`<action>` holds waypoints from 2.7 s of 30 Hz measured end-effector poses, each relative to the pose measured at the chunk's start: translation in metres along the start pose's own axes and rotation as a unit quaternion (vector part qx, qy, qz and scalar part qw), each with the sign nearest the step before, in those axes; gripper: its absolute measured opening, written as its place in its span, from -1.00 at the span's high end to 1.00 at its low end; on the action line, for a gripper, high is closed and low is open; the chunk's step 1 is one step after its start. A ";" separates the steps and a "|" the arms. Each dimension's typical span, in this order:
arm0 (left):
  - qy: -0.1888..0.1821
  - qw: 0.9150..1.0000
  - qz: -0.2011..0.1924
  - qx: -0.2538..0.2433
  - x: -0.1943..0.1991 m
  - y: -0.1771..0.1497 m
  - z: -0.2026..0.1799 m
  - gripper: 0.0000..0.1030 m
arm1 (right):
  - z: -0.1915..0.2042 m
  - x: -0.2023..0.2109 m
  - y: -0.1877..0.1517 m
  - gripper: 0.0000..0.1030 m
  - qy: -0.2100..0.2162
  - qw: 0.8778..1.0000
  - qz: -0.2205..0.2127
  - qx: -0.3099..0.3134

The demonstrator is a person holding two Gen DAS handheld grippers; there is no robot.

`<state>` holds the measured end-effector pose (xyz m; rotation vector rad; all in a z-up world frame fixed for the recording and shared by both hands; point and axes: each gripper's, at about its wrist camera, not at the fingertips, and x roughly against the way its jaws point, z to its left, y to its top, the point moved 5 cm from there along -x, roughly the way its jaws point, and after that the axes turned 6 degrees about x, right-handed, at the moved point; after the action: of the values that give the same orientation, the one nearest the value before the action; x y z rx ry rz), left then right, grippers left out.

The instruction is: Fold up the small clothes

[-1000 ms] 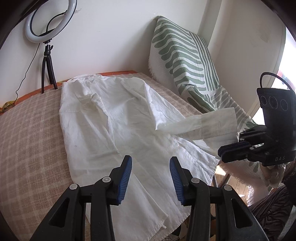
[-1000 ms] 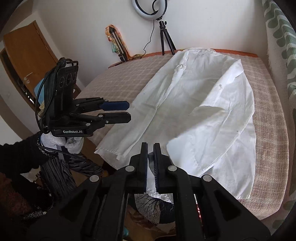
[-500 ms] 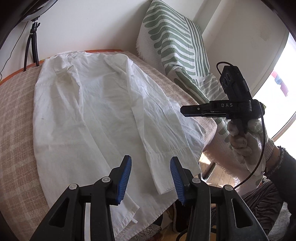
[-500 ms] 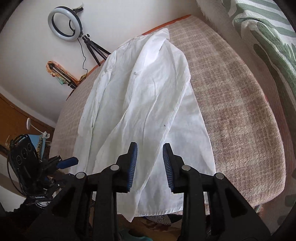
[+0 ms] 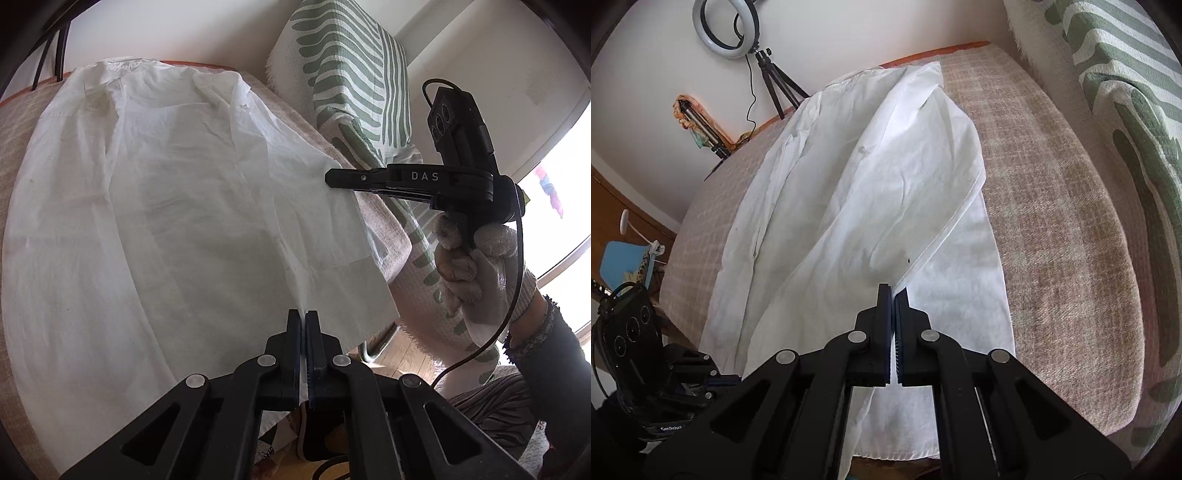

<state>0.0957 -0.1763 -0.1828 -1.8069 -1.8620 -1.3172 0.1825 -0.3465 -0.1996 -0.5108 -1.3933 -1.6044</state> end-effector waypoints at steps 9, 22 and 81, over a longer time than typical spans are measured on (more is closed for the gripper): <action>0.030 0.999 0.014 -0.042 -0.015 -0.015 -0.011 1.00 | -0.008 -0.003 -0.003 0.92 -0.048 0.997 0.046 0.041; 0.042 0.991 -0.046 -0.119 -0.026 0.038 -0.070 0.43 | -0.075 0.061 -0.017 0.01 0.017 0.994 -0.043 -0.101; 0.007 0.991 -0.119 0.056 -0.011 0.020 -0.026 0.94 | 0.009 -0.056 0.116 0.92 -0.012 1.000 -0.024 -0.017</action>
<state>0.1054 -0.2058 -0.1666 -1.5568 -2.1511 -1.2644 0.3047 -0.3104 -0.1775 -0.5215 -1.4075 -1.6675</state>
